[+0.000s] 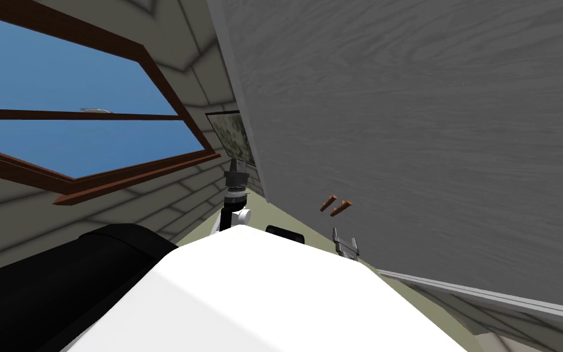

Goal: Pull the door open

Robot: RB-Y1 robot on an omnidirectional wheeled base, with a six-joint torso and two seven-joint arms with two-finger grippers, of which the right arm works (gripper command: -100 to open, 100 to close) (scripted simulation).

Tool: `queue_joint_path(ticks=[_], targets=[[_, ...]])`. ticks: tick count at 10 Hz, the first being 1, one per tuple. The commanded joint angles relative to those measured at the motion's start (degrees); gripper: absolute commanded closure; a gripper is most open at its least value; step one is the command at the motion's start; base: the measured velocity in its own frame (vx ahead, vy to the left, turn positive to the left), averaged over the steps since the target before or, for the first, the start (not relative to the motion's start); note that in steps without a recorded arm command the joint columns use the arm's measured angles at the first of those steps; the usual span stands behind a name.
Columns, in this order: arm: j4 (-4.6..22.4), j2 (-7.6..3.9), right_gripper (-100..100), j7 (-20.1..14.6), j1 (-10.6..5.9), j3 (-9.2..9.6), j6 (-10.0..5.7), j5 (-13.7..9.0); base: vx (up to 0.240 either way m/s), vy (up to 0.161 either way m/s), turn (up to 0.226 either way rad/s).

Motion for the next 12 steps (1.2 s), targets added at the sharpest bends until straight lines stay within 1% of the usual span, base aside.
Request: queue_joint_path(ticks=[1,3,5,6,7,8,10,11,12], targets=[[0.79,-0.03,-100,0.11,0.71,-0.45,0.05,-0.25,-0.172,-0.01,-0.085],[1.97,-0.54,-100,0.03,2.06,-1.47,0.14,-0.81,-0.18,0.016,-0.068],[3.67,-1.32,-100,-0.09,3.81,-3.03,0.29,-1.68,-0.211,0.005,-0.091],[3.67,-1.32,-100,-0.09,3.81,-3.03,0.29,-1.68,-0.136,0.015,-0.04],[5.07,-1.96,-100,-0.2,5.11,-4.36,0.43,-2.42,-0.125,0.01,-0.079],[5.36,-2.1,-100,-0.22,5.35,-4.64,0.46,-2.57,-0.125,0.006,-0.067],[6.6,-2.67,-100,-0.33,6.36,-5.85,0.6,-3.24,-0.093,0.0,-0.045],[7.89,-3.26,-100,-0.47,7.23,-7.12,0.77,-3.95,-0.113,-0.009,-0.064],[8.67,-3.61,-100,-0.56,7.62,-7.91,0.89,-4.4,-0.099,-0.01,-0.044]])
